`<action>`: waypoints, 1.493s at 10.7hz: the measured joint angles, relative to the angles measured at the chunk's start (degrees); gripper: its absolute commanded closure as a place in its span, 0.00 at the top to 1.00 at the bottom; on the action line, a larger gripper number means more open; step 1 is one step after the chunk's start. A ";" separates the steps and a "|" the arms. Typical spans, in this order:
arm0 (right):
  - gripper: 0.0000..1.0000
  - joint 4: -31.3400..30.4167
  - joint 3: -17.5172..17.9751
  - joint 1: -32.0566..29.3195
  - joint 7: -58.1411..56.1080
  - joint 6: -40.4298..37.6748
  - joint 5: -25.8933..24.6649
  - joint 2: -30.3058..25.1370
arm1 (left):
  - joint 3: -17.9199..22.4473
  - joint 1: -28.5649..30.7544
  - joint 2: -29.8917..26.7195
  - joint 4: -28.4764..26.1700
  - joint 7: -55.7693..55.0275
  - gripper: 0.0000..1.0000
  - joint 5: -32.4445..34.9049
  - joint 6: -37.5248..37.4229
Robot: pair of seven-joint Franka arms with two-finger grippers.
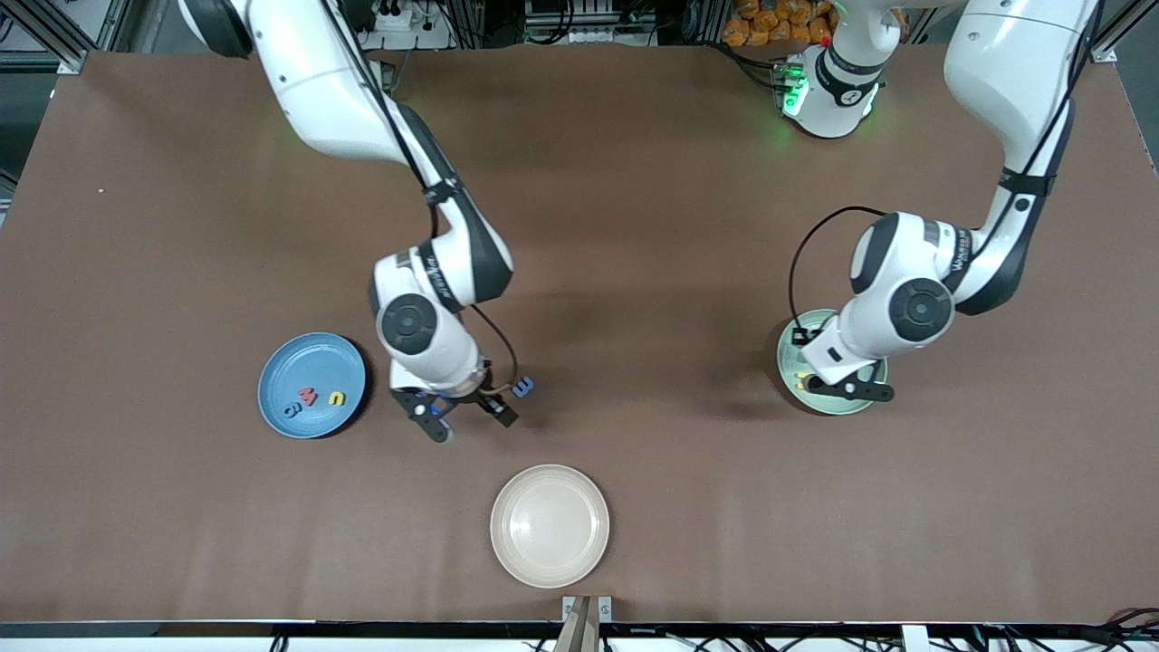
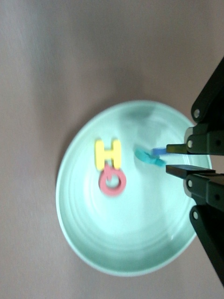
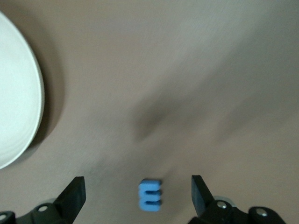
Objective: Sort upper and lower case letters into plates
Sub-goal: 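Place the E on the green plate while the right gripper reaches the m, then grasp the blue m with the right gripper while the left arm withdraws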
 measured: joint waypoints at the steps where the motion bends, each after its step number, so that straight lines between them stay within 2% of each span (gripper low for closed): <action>1: 1.00 2.13 0.66 0.27 2.47 -0.11 0.04 2.31 | 1.65 0.18 -0.12 0.09 2.64 1.00 0.00 0.01; 5: 1.00 4.75 1.06 1.08 3.92 -6.65 -0.10 4.55 | 2.18 -0.06 -2.97 3.32 4.18 1.00 0.00 -3.50; 9: 1.00 4.99 1.00 1.91 4.73 -6.80 -1.45 5.00 | 1.87 -0.50 -10.78 8.14 4.92 1.00 -0.04 -11.50; 11: 1.00 5.00 1.01 2.15 6.47 -4.62 -4.31 6.01 | 1.87 -0.56 -15.27 10.77 4.92 1.00 -1.07 -17.23; 15: 1.00 5.50 0.96 2.17 6.76 -3.13 -4.91 6.70 | 2.31 -0.59 -23.95 19.74 4.91 1.00 -4.38 -31.00; 16: 0.86 5.64 0.97 2.19 6.83 -3.13 -4.92 6.73 | 2.46 -0.59 -26.86 20.03 4.91 1.00 -4.39 -33.09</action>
